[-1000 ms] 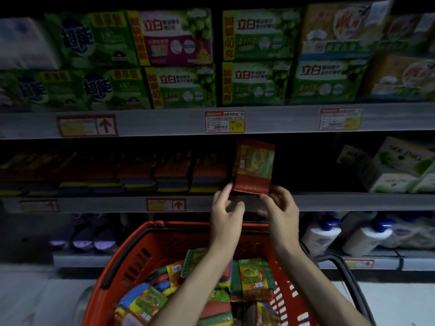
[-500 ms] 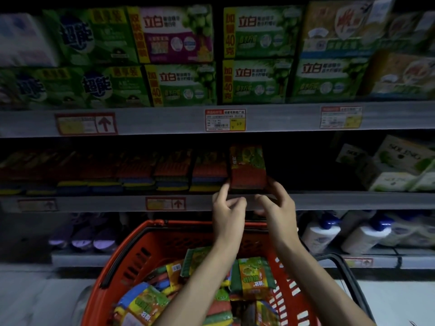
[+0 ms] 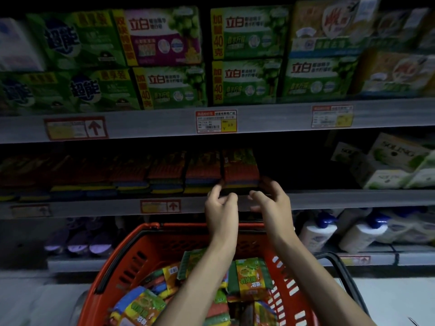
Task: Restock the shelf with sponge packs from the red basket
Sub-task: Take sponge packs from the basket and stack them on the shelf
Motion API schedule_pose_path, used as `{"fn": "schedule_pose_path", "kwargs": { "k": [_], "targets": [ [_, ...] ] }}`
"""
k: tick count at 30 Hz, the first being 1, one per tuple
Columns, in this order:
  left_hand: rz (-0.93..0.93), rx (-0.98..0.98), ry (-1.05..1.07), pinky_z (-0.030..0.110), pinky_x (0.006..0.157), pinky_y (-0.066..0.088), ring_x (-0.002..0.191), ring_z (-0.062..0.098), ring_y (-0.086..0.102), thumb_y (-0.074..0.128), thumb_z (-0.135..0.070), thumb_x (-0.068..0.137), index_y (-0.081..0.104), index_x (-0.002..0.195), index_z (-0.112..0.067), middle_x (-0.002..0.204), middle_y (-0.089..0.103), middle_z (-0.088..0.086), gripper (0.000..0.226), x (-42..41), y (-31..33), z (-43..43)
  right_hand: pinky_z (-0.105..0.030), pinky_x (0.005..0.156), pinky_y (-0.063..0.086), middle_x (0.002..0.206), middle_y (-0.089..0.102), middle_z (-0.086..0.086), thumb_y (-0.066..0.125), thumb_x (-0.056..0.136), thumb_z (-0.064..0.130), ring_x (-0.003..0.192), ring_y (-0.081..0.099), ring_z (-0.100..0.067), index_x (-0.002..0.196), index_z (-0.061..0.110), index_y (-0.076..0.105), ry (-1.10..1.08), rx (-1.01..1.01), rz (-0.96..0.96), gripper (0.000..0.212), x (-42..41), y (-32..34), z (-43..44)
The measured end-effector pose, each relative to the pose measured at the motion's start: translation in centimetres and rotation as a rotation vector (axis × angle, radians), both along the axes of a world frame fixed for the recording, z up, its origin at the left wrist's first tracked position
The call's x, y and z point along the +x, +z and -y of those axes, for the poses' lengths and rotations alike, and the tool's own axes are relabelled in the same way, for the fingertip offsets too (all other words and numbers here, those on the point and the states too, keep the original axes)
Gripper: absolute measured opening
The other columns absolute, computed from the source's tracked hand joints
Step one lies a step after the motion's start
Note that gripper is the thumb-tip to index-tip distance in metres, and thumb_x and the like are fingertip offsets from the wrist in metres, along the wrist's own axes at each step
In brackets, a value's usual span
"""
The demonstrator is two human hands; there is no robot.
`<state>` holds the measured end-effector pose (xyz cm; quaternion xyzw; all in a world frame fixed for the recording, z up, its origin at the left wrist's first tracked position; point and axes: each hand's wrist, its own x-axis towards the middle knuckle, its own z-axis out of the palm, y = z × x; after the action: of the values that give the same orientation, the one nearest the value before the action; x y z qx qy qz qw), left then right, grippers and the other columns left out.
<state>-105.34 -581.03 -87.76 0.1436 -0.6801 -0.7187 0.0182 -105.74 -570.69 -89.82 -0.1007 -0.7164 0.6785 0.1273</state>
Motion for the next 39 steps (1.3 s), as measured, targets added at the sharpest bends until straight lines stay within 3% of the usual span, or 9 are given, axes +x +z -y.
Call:
{"fn": "schedule_pose_path", "kwargs": {
  "k": [3,6,12,15,18,22,28,34,39],
  "targets": [
    [0.009,0.026,0.027,0.023,0.085,0.041,0.088,-0.005,0.054,0.057,-0.016,0.102,0.043,0.153,-0.016,0.103,0.059,-0.023,0.053,-0.2,0.2,0.0,-0.040,0.077,0.058,0.098,0.072,-0.002,0.064,0.094,0.008,0.087,0.070,-0.014,0.115,0.018,0.066,-0.007,0.005,0.011,0.024,-0.1,0.3,-0.3],
    [0.009,0.029,0.044,0.022,0.078,0.043,0.090,0.001,0.059,0.057,-0.015,0.102,0.045,0.153,-0.017,0.092,0.056,-0.026,0.052,-0.3,0.2,-0.1,-0.041,0.078,0.057,0.098,0.071,0.001,0.067,0.091,0.013,0.089,0.070,-0.018,0.108,0.031,0.065,0.005,-0.007,0.030,0.025,-0.1,0.5,-0.1],
    [-0.032,-0.003,0.064,0.009,0.069,0.044,0.072,-0.014,0.060,0.056,-0.012,0.102,0.046,0.152,-0.015,0.085,0.056,-0.030,0.051,-0.5,-0.4,0.2,-0.052,0.095,0.056,0.136,0.062,-0.010,0.066,0.075,0.041,0.119,0.063,-0.029,0.143,0.016,0.052,0.005,0.015,0.052,0.074,0.0,0.6,0.6],
    [-0.047,-0.011,0.080,0.008,0.065,0.048,0.070,-0.016,0.060,0.056,-0.011,0.102,0.050,0.148,-0.014,0.086,0.060,-0.027,0.047,-0.7,-0.7,0.4,-0.036,0.083,0.062,0.134,0.062,-0.014,0.066,0.076,0.036,0.113,0.065,-0.026,0.144,0.012,0.051,0.018,-0.012,0.054,0.074,-0.2,0.4,0.4],
    [-0.056,-0.015,0.077,0.015,0.071,0.051,0.085,-0.005,0.066,0.056,-0.011,0.101,0.059,0.139,-0.015,0.108,0.073,-0.006,0.039,-0.7,-0.7,0.6,-0.022,0.068,0.059,0.116,0.067,-0.011,0.067,0.090,0.012,0.099,0.068,-0.018,0.133,0.014,0.058,0.036,-0.021,0.038,0.044,-0.2,0.2,0.1],
    [-0.088,-0.028,0.104,0.010,0.065,0.050,0.077,-0.009,0.065,0.058,-0.007,0.098,0.065,0.127,-0.017,0.104,0.072,-0.004,0.031,-0.6,-1.2,1.2,-0.023,0.068,0.058,0.114,0.069,0.002,0.063,0.093,0.002,0.095,0.069,-0.013,0.130,0.025,0.059,0.028,-0.036,0.021,0.044,-0.2,0.2,0.0],
    [-0.108,-0.098,0.052,0.005,0.063,0.048,0.077,-0.014,0.063,0.059,-0.010,0.099,0.062,0.129,-0.021,0.108,0.069,-0.007,0.032,-0.2,-1.8,2.3,-0.021,0.071,0.059,0.128,0.065,-0.006,0.063,0.094,0.005,0.102,0.067,-0.015,0.141,0.018,0.055,0.044,-0.019,0.006,0.050,-0.3,0.0,0.0],
    [-0.153,-0.185,-0.047,0.001,0.069,0.046,0.086,-0.019,0.060,0.060,-0.012,0.100,0.064,0.124,-0.026,0.114,0.067,-0.011,0.029,0.7,-1.6,3.5,-0.043,0.088,0.060,0.112,0.071,0.002,0.065,0.088,0.010,0.104,0.068,-0.022,0.120,0.034,0.063,-0.012,0.002,0.023,0.040,-0.1,-0.4,0.0],
    [-0.193,-0.232,-0.095,0.003,0.073,0.048,0.096,-0.014,0.061,0.063,-0.017,0.099,0.065,0.125,-0.028,0.115,0.066,-0.013,0.029,1.6,-1.3,4.4,-0.054,0.089,0.057,0.105,0.071,0.003,0.060,0.076,0.016,0.103,0.068,-0.032,0.132,0.019,0.063,-0.044,0.012,0.035,0.056,0.7,-0.2,0.4]
  ]
}}
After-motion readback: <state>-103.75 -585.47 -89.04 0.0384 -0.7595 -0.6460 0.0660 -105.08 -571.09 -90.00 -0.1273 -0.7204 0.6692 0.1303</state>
